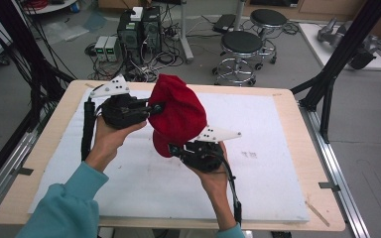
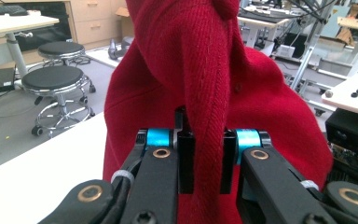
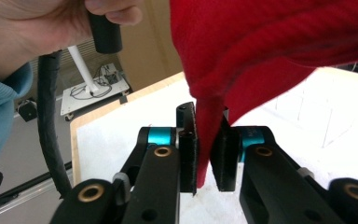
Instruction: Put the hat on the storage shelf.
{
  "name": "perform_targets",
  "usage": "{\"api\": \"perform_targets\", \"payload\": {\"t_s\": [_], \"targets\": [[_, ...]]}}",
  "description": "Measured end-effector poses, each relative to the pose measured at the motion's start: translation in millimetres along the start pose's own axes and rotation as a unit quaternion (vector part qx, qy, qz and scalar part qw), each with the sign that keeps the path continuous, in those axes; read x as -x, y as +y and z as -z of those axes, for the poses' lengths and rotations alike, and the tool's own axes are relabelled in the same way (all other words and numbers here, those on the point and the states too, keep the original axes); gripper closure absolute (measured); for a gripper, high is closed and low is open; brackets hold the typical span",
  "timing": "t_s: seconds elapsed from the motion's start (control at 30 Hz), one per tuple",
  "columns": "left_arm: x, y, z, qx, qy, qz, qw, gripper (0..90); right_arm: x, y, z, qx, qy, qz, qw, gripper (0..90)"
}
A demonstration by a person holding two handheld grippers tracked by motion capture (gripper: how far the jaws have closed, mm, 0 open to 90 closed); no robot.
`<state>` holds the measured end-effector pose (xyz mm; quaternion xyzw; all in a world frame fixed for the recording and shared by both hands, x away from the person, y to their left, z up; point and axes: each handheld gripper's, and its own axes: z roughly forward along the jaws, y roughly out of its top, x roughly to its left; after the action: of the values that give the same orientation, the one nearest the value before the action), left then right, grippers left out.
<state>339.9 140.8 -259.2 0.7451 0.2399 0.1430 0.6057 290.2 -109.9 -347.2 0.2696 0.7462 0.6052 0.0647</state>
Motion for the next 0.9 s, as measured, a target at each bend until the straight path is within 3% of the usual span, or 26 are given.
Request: {"api": "perform_targets", "payload": {"t_s": [0.6,0.7,0.8,0.9], "targets": [[-4.2,-1.4,1.7,-0.003,-0.007,0.002,1.0000,80.7,-2.9,0.6,1.5,0.001,-0.016,0.003,0.9999,84.7],[-5.6,-1.3,2.6,0.002,-0.007,0.006,1.0000,70.6,-3.3,0.5,1.7,0.000,-0.017,0.003,0.9999,84.9],[-7.3,-1.1,3.9,0.007,-0.010,0.011,0.9999,50.8,-4.0,0.7,2.2,0.002,-0.024,0.009,0.9997,85.1],[-9.6,-2.2,5.6,0.007,0.008,0.016,0.9998,26.9,-4.2,0.9,2.0,0.002,-0.023,0.008,0.9997,85.1]]}}
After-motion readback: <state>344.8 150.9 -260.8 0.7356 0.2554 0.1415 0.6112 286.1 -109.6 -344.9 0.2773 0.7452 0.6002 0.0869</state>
